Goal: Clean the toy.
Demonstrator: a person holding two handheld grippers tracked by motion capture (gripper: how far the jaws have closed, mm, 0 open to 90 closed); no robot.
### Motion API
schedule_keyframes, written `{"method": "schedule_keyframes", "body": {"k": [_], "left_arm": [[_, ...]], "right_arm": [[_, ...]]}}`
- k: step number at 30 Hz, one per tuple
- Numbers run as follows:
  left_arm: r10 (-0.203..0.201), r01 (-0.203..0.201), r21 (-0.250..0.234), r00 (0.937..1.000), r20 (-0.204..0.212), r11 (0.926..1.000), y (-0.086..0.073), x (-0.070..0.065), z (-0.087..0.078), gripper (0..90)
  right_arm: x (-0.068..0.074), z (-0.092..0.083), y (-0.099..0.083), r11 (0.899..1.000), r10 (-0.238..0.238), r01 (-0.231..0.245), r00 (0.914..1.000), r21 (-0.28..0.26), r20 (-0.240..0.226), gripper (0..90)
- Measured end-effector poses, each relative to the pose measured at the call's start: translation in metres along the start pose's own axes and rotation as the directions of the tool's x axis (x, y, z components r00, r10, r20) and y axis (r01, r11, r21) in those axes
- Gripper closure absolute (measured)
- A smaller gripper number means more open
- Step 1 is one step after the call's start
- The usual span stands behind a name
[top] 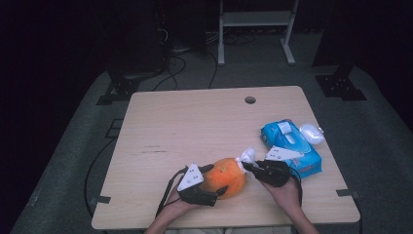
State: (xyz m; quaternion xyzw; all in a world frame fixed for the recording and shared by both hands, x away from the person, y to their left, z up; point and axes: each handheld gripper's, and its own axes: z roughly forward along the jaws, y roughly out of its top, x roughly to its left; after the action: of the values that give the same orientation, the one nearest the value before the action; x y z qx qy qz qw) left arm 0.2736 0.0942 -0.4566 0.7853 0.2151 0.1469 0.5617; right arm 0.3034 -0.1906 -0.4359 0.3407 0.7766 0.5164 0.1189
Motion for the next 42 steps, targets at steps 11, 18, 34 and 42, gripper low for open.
{"method": "schedule_keyframes", "body": {"k": [11, 18, 34, 42], "left_arm": [[0.017, -0.017, 0.01, 0.9998, 0.007, 0.9998, -0.001, 0.0, -0.001, 21.7], [0.03, -0.03, 0.01, 0.9995, 0.005, 0.9995, -0.001, -0.002, 0.0, 21.3], [0.042, -0.041, 0.023, 0.9989, -0.022, 0.9989, 0.001, -0.005, 0.002, 22.9], [0.032, -0.032, 0.01, 0.9995, -0.006, 0.9994, 0.003, -0.004, 0.001, 15.1]], "right_arm": [[0.012, -0.004, 0.007, 0.999, -0.037, 0.038, 0.9993, -0.027, 0.007, 80.1], [0.011, -0.009, 0.011, 0.999, 0.006, -0.006, 0.9999, -0.045, -0.01, 80.1], [0.033, -0.009, 0.02, 0.996, -0.072, 0.069, 0.9964, -0.063, -0.044, 80.0], [0.014, -0.005, 0.008, 0.998, -0.058, 0.058, 0.9981, -0.012, 0.02, 79.9]]}}
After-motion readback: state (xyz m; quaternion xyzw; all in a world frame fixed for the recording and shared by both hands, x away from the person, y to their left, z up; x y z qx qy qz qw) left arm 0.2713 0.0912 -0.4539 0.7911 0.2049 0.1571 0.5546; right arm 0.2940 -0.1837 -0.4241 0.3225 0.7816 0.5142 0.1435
